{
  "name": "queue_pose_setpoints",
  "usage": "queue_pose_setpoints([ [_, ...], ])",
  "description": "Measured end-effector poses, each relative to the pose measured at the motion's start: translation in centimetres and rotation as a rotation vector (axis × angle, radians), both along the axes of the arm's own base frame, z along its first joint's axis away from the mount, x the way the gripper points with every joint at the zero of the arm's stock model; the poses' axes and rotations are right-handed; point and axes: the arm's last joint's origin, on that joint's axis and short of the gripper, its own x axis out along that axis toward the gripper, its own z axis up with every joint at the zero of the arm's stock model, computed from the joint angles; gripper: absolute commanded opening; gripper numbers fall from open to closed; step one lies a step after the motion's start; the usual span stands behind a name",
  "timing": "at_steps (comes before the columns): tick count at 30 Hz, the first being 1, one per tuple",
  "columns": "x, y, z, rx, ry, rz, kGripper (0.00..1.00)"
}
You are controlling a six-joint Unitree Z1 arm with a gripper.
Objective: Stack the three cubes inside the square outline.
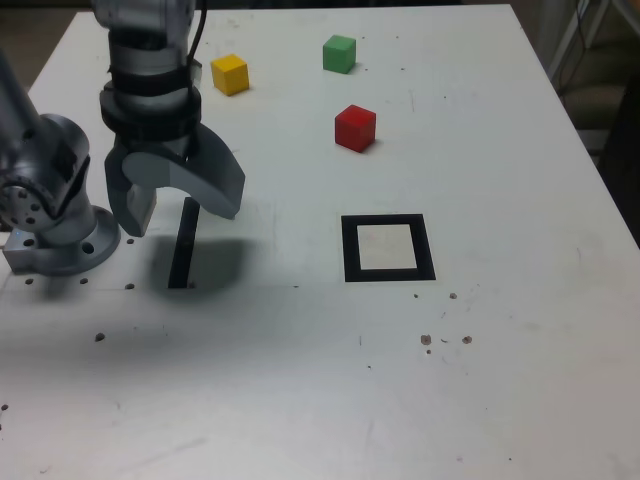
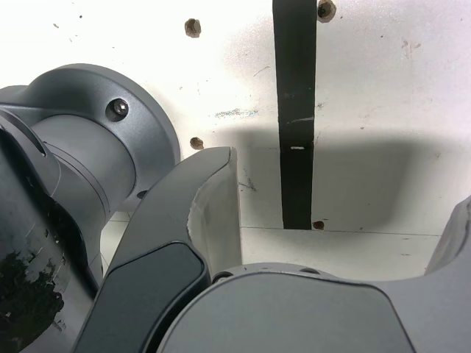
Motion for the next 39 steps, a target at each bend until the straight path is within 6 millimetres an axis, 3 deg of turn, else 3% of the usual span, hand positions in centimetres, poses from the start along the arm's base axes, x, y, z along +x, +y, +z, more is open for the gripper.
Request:
queue_pose_setpoints([
  [39,-0.35,0.73,0.09,0.013,0.03,0.006,1.0],
])
